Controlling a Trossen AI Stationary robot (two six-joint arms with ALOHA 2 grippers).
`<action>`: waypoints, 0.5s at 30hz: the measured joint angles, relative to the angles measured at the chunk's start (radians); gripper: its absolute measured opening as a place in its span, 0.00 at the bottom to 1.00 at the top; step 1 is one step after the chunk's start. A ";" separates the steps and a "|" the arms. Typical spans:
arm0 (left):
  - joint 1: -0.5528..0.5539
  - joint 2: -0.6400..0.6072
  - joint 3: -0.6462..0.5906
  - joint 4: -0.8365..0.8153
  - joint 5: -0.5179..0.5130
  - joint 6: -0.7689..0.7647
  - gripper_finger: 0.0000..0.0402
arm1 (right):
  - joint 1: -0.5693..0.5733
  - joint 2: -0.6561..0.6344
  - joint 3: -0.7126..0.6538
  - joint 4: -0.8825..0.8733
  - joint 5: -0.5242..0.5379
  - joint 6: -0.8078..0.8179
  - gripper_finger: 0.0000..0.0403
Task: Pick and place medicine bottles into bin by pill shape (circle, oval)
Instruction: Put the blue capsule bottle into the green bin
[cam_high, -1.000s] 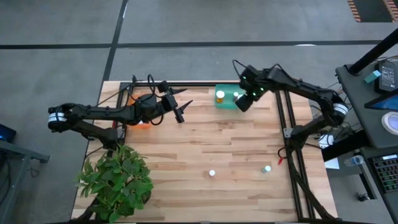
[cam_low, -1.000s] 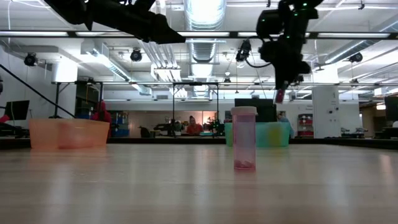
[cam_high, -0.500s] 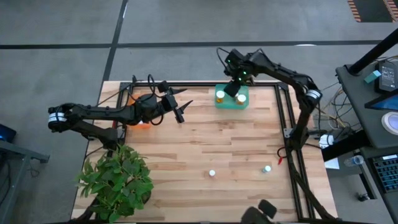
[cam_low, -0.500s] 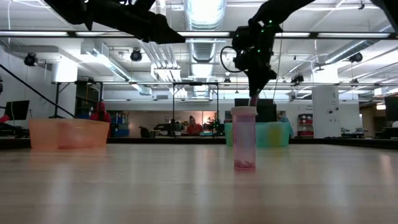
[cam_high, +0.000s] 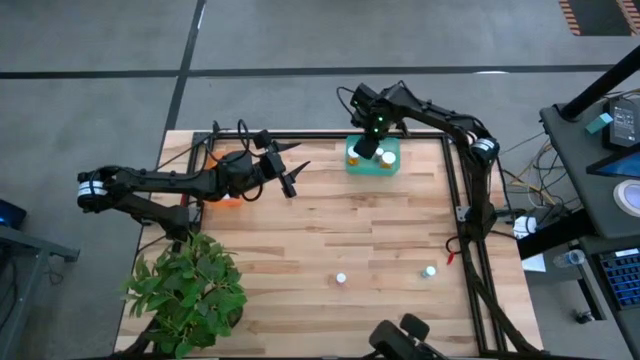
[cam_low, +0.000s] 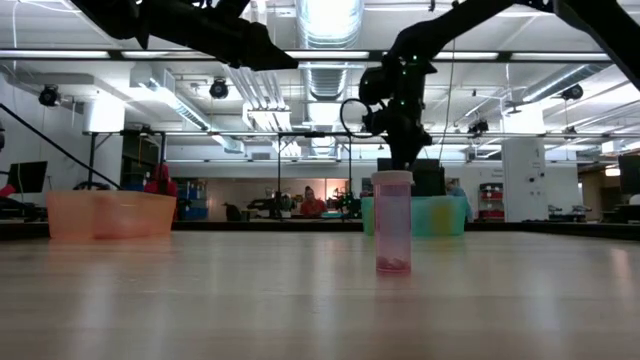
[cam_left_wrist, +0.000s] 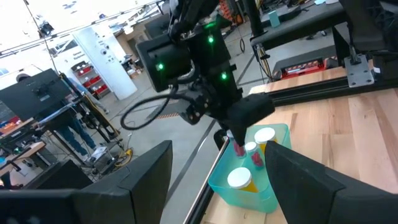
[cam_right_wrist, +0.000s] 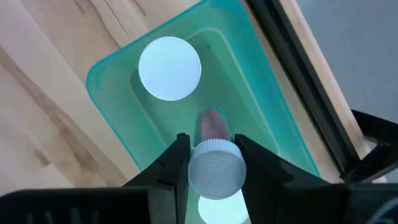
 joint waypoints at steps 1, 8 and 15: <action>0.000 0.000 0.000 0.000 0.000 0.000 0.59 | 0.000 0.005 0.000 0.001 0.001 -0.002 0.25; 0.000 0.000 0.000 0.000 0.000 0.000 0.59 | 0.000 0.054 0.000 0.018 0.017 -0.014 0.25; 0.000 0.000 0.000 0.000 0.000 0.000 0.59 | 0.000 0.100 -0.001 0.014 0.019 -0.022 0.25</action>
